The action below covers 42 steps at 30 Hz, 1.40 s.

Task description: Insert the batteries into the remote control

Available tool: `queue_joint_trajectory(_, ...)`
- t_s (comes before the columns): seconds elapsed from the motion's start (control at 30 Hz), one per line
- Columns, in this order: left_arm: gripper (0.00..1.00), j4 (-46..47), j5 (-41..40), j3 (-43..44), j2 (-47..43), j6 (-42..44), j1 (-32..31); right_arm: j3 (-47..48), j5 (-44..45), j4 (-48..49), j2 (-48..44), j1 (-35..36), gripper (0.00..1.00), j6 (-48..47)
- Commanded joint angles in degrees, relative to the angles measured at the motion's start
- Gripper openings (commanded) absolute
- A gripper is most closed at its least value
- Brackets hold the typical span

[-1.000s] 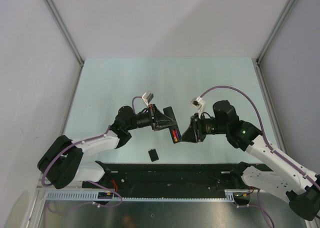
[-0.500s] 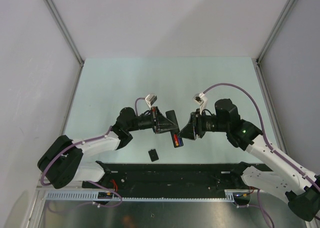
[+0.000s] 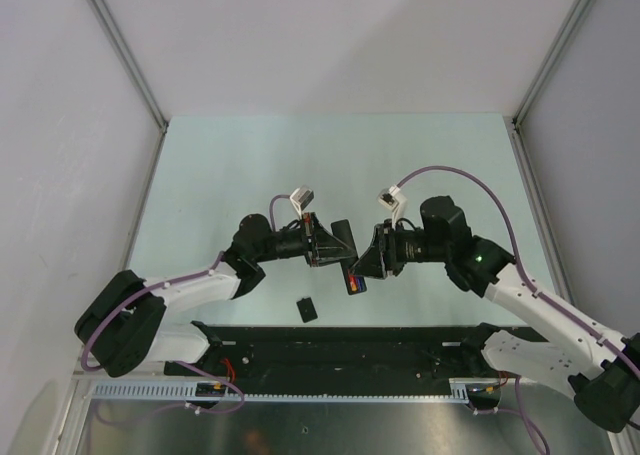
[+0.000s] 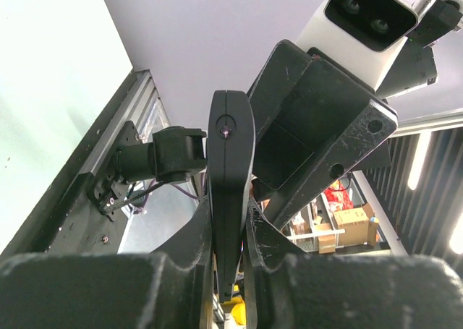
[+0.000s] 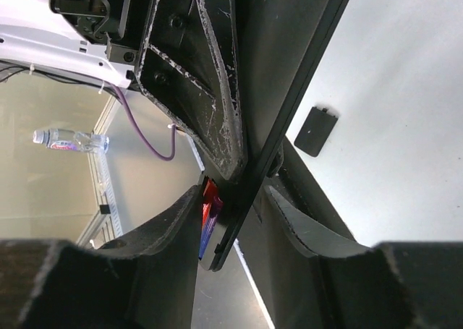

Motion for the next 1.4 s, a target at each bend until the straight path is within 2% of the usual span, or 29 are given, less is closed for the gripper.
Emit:
queue_joint_trajectory(0.0, 0.0, 3.24, 0.32, 3.02, -2.28, 0.9, -0.16, 0.98, -1.32, 0.64, 0.93, 0.49, 0.4, 0.12)
queue_joint_trajectory(0.17, 0.0, 3.15, 0.14, 3.19, -2.46, 1.16, -0.16, 0.98, -2.37, 0.12, 2.43, 0.58, 0.35, 0.21)
queue_joint_trajectory(0.33, 0.0, 3.15, -0.12, 3.19, -2.81, 1.42, -0.16, 0.9, -2.38, -0.85, 3.22, 0.49, 0.18, -0.23)
queue_joint_trajectory(0.37, 0.0, 3.15, -0.04, 3.11, -2.81, 1.42, -0.16, 0.81, -2.29, -1.02, 3.13, 0.58, 0.12, -0.32)
queue_joint_trajectory(0.43, 0.0, 3.24, -0.04, 3.11, -2.89, 1.51, -0.16, 0.72, -2.02, -1.11, 3.04, 0.49, 0.07, -0.32)
queue_joint_trajectory(0.53, 0.0, 3.15, -0.21, 3.02, -2.89, 1.69, -0.16, 0.72, -2.2, -0.68, 2.78, 0.4, 0.13, 0.21)
queue_joint_trajectory(0.57, 0.0, 3.15, -0.21, 2.93, -2.72, 1.77, -0.16, 0.72, -2.46, -0.41, 2.69, 0.31, 0.23, 0.38)
queue_joint_trajectory(0.67, 0.0, 3.15, -0.21, 2.67, -2.54, 1.86, -0.16, 0.72, -2.81, 0.73, 2.17, 0.05, 0.43, 1.87)
queue_joint_trajectory(0.8, 0.0, 3.15, -0.47, 2.49, -2.28, 2.04, -0.16, 0.72, -3.78, 2.57, 1.38, -0.48, 0.52, 3.98)
queue_joint_trajectory(1.0, 0.0, 3.24, -1.18, 3.45, -2.28, 1.86, -0.16, 0.19, -6.5, 4.15, 1.46, -0.39, 0.54, 6.45)
queue_joint_trajectory(1.13, 0.0, 3.24, -1.53, 4.77, -2.54, 1.69, -0.16, -1.03, -7.73, 4.51, 1.81, -0.13, 0.5, 6.71)
queue_joint_trajectory(1.37, 0.0, 3.15, -1.53, 6.36, -2.98, 1.77, -0.16, -2.27, -8.17, 4.6, 2.17, -0.3, 0.32, 6.62)
